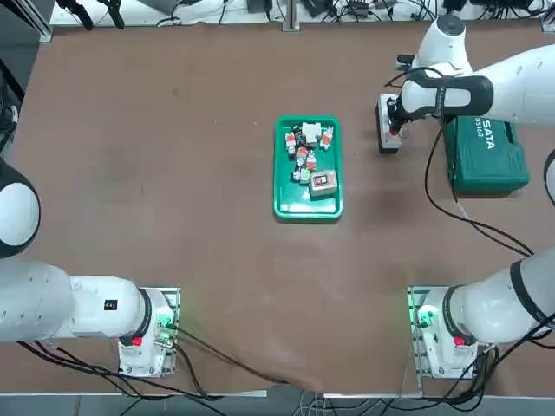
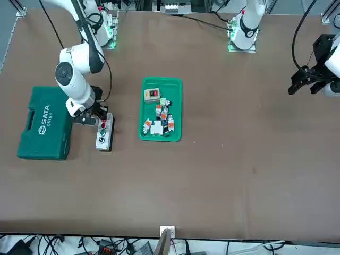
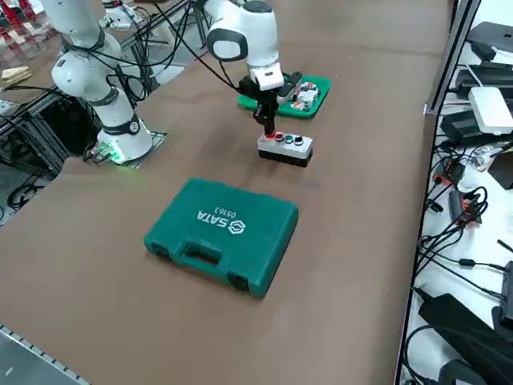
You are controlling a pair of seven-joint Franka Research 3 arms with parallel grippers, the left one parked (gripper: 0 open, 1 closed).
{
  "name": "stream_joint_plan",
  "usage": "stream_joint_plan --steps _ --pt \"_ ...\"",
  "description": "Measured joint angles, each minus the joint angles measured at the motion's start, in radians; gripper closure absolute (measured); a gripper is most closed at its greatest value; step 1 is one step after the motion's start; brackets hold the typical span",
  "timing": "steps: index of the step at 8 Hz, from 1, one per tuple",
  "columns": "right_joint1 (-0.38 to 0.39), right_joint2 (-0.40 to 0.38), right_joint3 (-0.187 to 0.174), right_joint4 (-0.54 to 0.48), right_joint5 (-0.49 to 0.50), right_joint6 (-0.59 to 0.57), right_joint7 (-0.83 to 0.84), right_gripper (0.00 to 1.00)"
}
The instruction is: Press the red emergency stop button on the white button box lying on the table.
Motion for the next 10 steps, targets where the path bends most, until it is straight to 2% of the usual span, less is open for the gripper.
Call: stream_joint_plan --steps 10 --pt "0.000 0.011 -0.001 -0.002 0.000 0.019 0.001 0.99"
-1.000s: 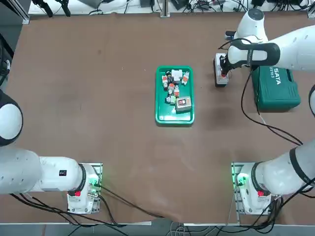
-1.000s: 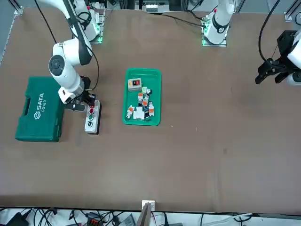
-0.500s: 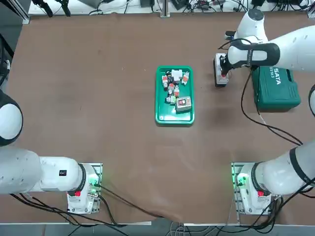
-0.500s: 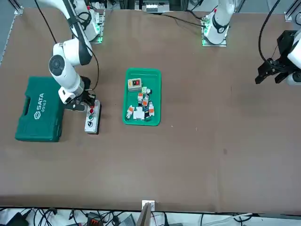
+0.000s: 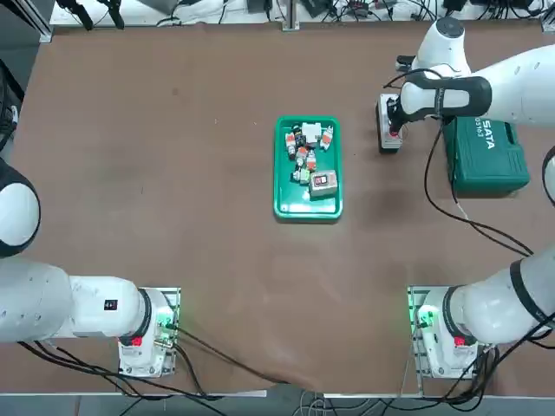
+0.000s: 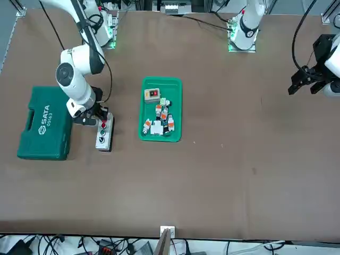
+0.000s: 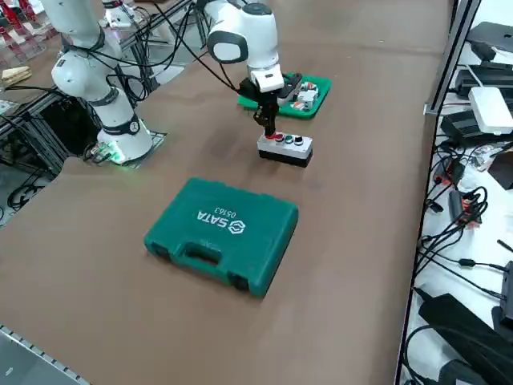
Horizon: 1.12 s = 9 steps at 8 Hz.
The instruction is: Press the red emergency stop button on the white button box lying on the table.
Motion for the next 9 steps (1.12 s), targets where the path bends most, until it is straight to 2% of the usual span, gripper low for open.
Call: stream_joint_plan --steps 3,5,7,9 --pt "0.000 -0.004 0.000 0.002 0.000 -0.009 0.012 0.99" --pt "0.000 -0.035 -0.001 0.026 0.000 -0.079 0.012 0.99" --pt "-0.002 -0.093 -0.009 0.144 0.000 -0.307 0.012 0.99" --pt "-0.019 -0.118 -0.017 0.328 0.000 -0.559 0.013 0.97"
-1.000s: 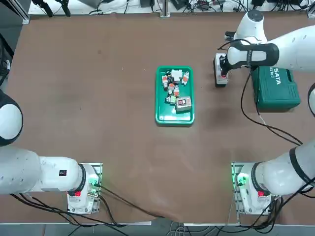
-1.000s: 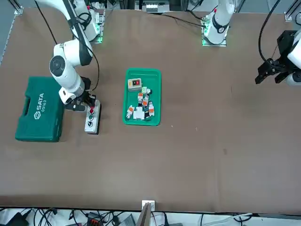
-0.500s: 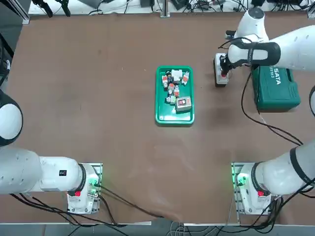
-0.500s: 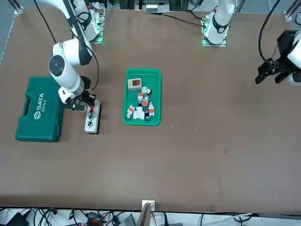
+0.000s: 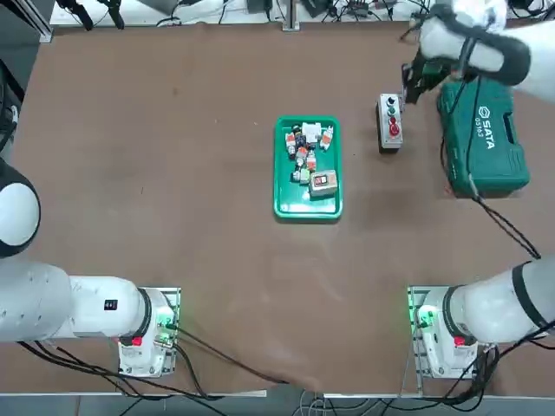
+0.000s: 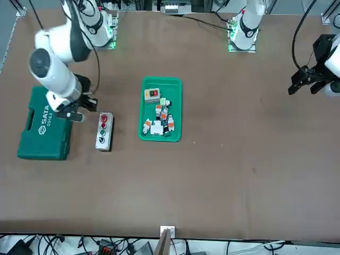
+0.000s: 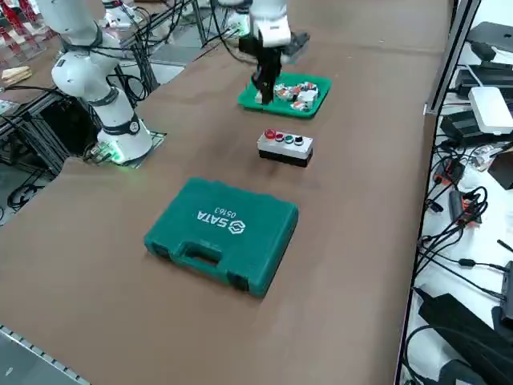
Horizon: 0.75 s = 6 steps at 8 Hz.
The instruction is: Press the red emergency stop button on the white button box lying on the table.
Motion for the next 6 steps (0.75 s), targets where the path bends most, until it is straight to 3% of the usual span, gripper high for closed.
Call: stream_joint_plan --steps 2,5,6 --pt "-0.043 -0.003 -0.005 0.155 0.000 -0.145 -0.009 0.68" --pt "-0.124 0.004 -0.009 0.300 -0.002 -0.306 -0.143 0.11" --pt "-0.154 0.008 -0.010 0.330 -0.003 -0.361 -0.208 0.00"
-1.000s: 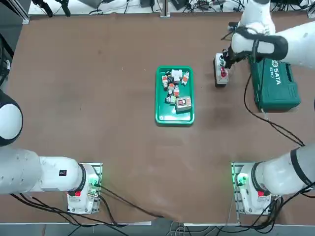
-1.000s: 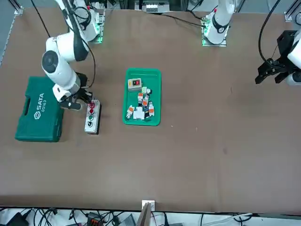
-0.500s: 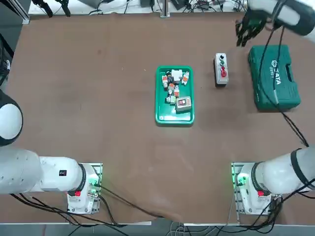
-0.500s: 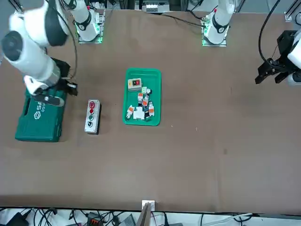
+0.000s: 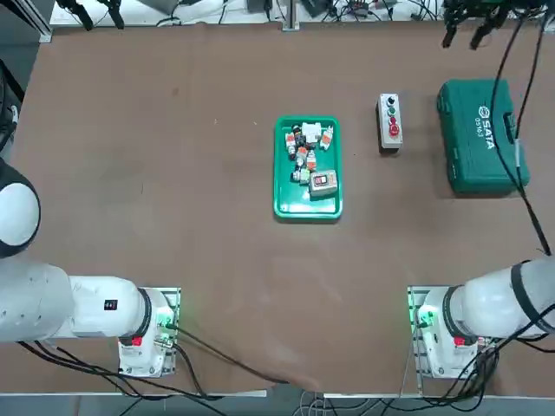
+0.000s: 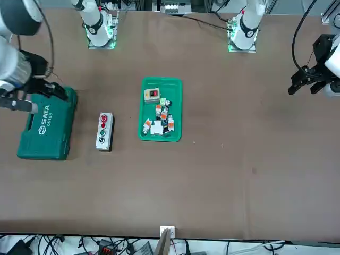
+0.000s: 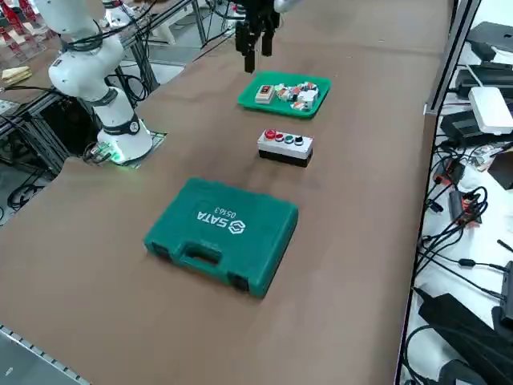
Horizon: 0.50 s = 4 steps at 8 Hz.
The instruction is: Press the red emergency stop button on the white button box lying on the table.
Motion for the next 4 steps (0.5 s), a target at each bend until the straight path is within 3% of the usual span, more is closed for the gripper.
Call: stream_joint_plan --steps 2,4 --pt "-0.041 0.001 -0.008 0.072 -0.001 -0.125 -0.058 0.00" --pt "-0.056 0.001 -0.011 0.133 -0.018 -0.160 -0.077 0.00"
